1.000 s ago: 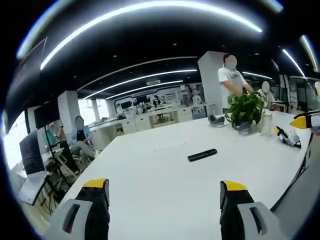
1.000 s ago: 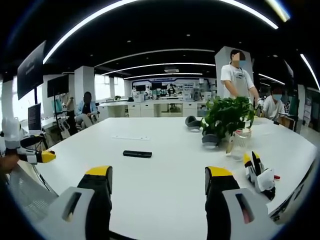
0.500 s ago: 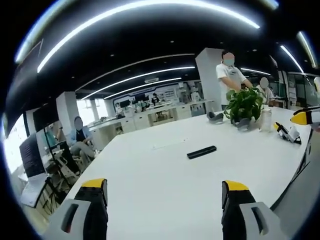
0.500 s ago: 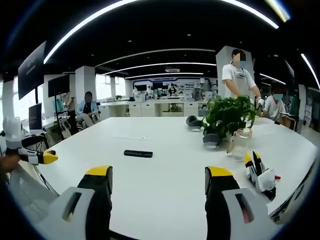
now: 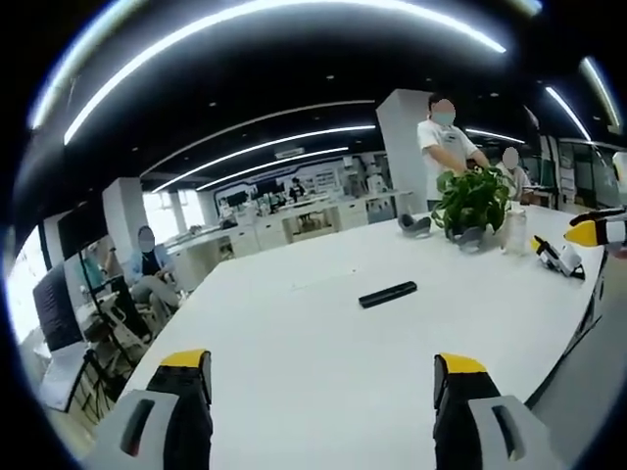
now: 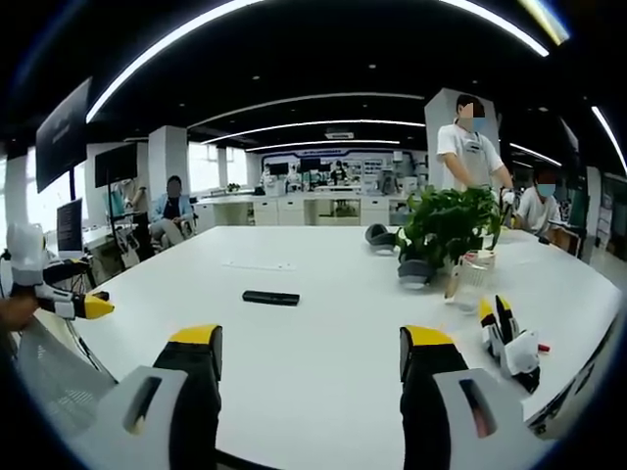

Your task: Press the specified remote control buttons in sequence, fully releasing each button before pressing the next.

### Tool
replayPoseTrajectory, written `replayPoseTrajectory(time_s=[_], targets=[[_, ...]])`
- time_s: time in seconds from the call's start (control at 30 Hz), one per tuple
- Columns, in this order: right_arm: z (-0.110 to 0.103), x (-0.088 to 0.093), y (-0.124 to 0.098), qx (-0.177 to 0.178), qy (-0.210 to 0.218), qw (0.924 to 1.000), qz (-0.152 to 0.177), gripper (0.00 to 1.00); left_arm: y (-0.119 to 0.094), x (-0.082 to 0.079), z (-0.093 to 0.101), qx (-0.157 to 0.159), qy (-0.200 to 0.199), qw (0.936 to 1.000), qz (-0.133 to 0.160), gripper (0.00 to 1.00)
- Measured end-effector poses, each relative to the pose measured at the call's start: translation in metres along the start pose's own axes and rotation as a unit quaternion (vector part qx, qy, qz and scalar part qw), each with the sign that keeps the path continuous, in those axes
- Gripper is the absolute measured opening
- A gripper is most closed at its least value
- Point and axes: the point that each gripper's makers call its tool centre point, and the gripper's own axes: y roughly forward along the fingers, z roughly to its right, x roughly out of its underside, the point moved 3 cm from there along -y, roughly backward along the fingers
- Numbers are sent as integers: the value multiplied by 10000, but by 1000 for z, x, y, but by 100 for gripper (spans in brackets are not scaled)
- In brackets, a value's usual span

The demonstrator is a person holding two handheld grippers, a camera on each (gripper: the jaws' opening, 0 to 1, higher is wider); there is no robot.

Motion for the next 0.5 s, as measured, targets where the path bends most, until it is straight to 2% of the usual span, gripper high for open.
replayPoseTrajectory(time_s=[0.17, 0.37, 0.5], targets=[[1, 2, 2, 41, -62, 9999, -75, 77, 8, -14, 7, 173, 21, 9998, 60, 97], [2, 3, 2, 60, -49, 9999, -91, 78, 27, -32, 15, 498, 388, 9980, 47, 97], [2, 3, 3, 41, -59, 9999, -93, 79, 40, -45, 16, 679, 463, 9966, 99, 96]])
